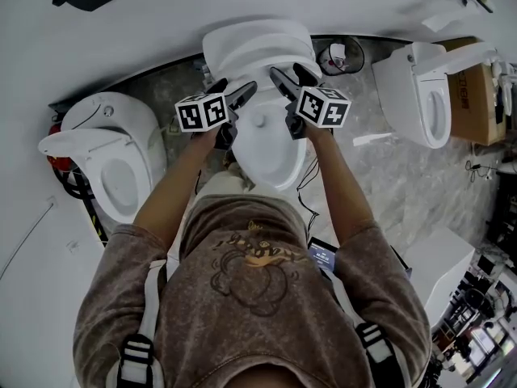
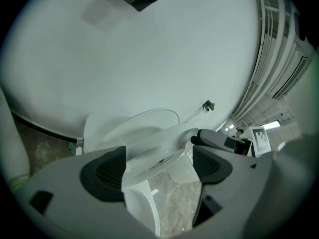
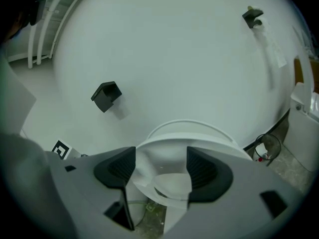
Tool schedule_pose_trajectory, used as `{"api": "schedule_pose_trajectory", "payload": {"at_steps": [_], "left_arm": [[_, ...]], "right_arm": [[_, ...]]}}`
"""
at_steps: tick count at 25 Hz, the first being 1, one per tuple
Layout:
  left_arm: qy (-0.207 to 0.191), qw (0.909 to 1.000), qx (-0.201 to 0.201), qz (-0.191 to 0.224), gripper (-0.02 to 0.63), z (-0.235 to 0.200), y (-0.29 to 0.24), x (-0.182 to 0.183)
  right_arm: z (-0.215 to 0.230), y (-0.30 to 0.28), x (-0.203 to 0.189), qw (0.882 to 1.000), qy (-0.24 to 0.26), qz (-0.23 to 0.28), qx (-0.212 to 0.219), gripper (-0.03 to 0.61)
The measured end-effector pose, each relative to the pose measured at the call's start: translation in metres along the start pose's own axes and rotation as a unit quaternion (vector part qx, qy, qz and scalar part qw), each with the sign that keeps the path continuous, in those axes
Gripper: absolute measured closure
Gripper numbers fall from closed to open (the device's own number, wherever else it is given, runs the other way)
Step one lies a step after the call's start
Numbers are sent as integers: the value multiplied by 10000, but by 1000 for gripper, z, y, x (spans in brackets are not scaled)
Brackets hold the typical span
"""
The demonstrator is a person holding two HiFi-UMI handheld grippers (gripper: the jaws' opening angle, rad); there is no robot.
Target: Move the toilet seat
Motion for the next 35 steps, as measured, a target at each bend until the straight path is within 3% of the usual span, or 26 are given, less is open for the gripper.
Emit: {"api": "schedule_pose_trajectory", "payload": {"at_steps": [12,29,35], "left_arm": [[-337,9993,-75,158,192,21,28,10],[-1444,9859,-414,739,192,146,83,10],[-1862,9785,-482,743,192,175,108,-4]], "right_arm": [[-4,28,3,9998,172,39,94,272],[-28,148,11,9949,644,502,591,272],[-25,194,0,9928,879,611,538,272]]}}
Point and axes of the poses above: the fingertips, and each gripper's own axes: y backward along the fingers, z to its right, x out of its top, the point moved 8 cm from there along y, backward along the fingers, and after that the axes turned 4 degrees about -x, right-handed, at the moved point
